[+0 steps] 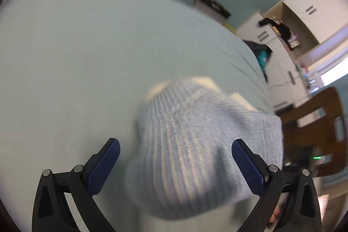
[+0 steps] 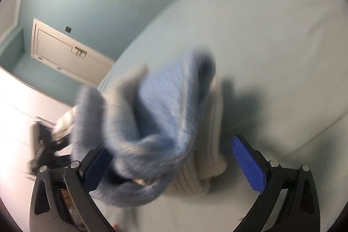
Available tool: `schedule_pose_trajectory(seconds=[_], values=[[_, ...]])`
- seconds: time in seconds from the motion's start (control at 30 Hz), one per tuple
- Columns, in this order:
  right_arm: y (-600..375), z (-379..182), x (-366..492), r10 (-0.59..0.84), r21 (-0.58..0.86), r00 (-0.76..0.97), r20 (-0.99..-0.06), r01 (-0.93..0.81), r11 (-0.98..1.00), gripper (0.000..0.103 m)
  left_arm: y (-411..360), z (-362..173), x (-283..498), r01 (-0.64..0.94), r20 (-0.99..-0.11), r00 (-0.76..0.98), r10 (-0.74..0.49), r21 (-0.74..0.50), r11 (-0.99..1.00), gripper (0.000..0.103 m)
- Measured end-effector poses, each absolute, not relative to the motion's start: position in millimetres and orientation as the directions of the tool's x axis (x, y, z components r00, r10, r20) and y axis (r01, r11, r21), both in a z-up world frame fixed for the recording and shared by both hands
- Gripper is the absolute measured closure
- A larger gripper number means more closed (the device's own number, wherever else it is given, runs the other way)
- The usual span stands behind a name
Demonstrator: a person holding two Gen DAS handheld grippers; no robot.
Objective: Fold small clothes
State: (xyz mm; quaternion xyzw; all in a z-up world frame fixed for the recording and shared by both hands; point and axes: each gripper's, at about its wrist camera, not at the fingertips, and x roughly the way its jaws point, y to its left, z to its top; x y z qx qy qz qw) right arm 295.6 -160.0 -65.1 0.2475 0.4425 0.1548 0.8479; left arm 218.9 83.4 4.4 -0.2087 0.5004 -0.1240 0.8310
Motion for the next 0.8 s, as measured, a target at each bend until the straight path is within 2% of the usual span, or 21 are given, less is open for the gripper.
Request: schedule_pose_trajectory(seconds=[0.07, 0.17, 0.23, 0.3, 0.4, 0.5, 0.57, 0.63, 0.7, 0.8], values=[[-157.7, -39.3, 277.8, 0.381, 0.497, 0.664, -0.643, -0.016, 0.868, 0.001, 79.8, 23.3, 204.6, 0.008, -0.779, 0.529, -0.336, -0.392, 0.920, 0.000], [-135.5, -16.8, 255.2, 0.398, 0.465, 0.718, -0.572, -0.117, 0.878, 0.001, 61.4, 30.2, 195.5, 0.048, -0.795, 0.570, -0.207, -0.219, 0.975, 0.000], [-115.9, -16.9, 254.3, 0.408, 0.411, 0.701, -0.584, -0.178, 0.894, 0.001, 42.2, 22.5, 195.2, 0.100, -0.814, 0.557, -0.167, -0.134, 0.986, 0.000], [-95.1, -36.0, 269.5, 0.380, 0.330, 0.649, -0.659, -0.204, 0.922, 0.001, 23.7, 6.4, 196.4, 0.104, -0.841, 0.531, -0.101, -0.054, 0.993, 0.000], [-88.3, -66.2, 290.3, 0.258, 0.184, 0.589, -0.765, -0.184, 0.966, 0.001, 22.1, -6.5, 196.8, 0.063, -0.832, 0.540, -0.125, -0.108, 0.992, 0.000], [-113.9, -85.0, 301.1, 0.360, 0.352, 0.561, -0.745, -0.128, 0.927, 0.001, 34.2, -5.0, 194.2, 0.035, -0.827, 0.537, -0.164, -0.173, 0.984, 0.000], [-135.1, -79.5, 294.7, 0.414, 0.444, 0.491, -0.767, -0.061, 0.894, 0.001, 39.3, 6.0, 186.4, 0.013, -0.825, 0.552, -0.121, -0.137, 0.990, 0.000], [-145.8, -57.2, 276.2, 0.439, 0.482, 0.531, -0.725, -0.064, 0.874, 0.001, 43.2, 20.4, 166.6, -0.009, -0.803, 0.594, -0.046, -0.064, 0.998, 0.000], [-154.3, -32.1, 248.6, 0.394, 0.416, 0.603, -0.693, -0.110, 0.903, 0.001, 41.4, 32.4, 144.9, 0.010, -0.779, 0.625, -0.039, -0.042, 0.999, 0.000], [-156.2, -26.3, 219.7, 0.288, 0.259, 0.642, -0.710, -0.142, 0.955, 0.001, 30.2, 43.1, 115.0, 0.050, -0.760, 0.647, -0.062, -0.038, 0.998, 0.000]])
